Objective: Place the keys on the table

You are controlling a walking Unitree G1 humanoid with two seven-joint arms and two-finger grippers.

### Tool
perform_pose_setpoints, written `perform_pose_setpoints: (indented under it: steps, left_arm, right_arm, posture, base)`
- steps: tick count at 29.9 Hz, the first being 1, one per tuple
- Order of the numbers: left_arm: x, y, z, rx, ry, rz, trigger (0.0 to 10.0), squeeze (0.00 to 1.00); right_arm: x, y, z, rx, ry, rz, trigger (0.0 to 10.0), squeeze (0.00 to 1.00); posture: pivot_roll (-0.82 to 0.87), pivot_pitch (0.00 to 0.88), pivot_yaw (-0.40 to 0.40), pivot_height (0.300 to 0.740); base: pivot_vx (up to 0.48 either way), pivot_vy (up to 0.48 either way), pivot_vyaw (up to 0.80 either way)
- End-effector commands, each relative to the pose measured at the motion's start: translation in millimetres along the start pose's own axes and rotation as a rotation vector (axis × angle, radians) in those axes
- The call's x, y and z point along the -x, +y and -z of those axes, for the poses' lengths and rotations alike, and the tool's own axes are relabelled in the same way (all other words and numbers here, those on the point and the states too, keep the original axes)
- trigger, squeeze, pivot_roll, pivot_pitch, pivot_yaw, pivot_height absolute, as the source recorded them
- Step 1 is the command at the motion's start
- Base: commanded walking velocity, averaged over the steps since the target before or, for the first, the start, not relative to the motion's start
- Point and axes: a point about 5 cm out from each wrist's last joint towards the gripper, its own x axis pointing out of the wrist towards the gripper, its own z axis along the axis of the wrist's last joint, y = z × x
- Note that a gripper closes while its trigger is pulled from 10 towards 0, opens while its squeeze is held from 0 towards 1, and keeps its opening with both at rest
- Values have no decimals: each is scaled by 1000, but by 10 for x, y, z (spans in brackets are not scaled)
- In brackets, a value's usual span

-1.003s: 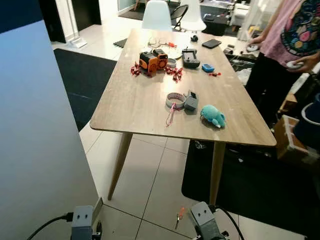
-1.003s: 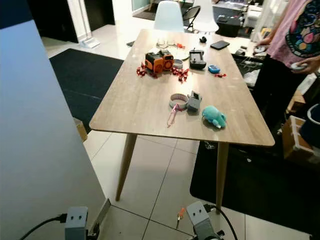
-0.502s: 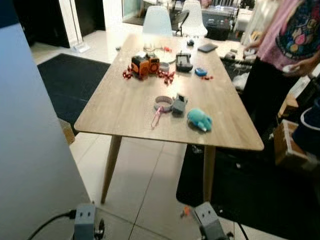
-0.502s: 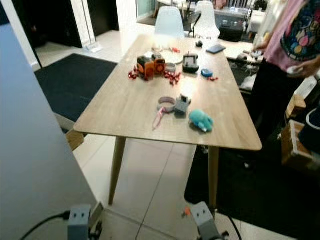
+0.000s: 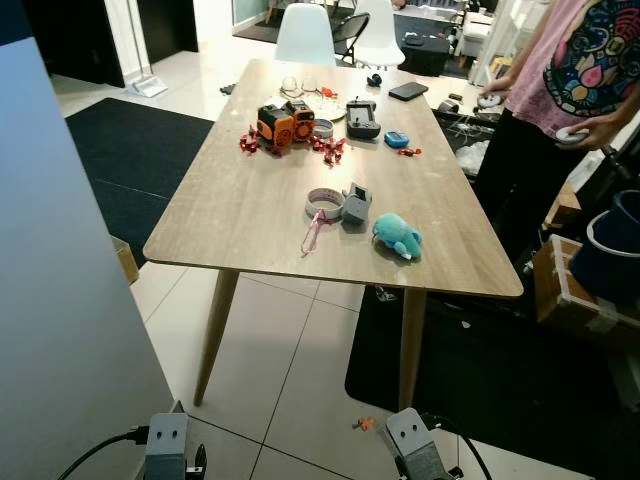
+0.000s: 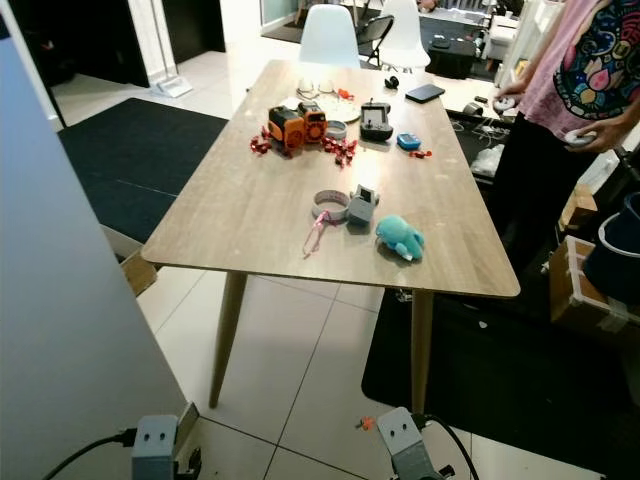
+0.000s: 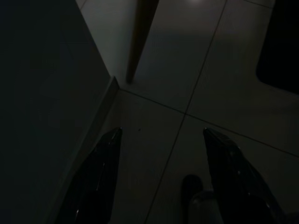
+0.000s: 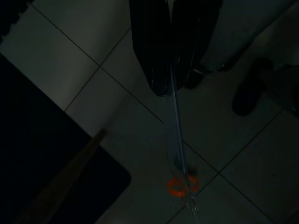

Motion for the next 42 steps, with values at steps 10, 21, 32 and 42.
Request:
perform_pose_setpoints:
  steps: [10,21,32,42]
  left_arm:
    - [11,0,34,26,14,3,10000,0]
    - [8,-5,25,33,9,4,10000,0]
    - [14,24,25,47,3,-15,10000,0]
    - [17,45,13,40,-9,-18,10000,0]
  right_arm:
    - [3,-29,16,19,17,-3,10000,0]
    - [-1,-23,8,24,15,-5,10000,0]
    - [-5,-17,2,27,17,-6,10000,0]
    - [-10,-11,-7,28,16,-8,10000,0]
  posture:
    - [64,60,-64,740]
    - [66,56,-64,740]
    - [68,59,-64,740]
    - [70,63,-64,740]
  base:
    - [80,0,0]
    - [304,0,0]
    - [214,0,0]
    - [0,0,0]
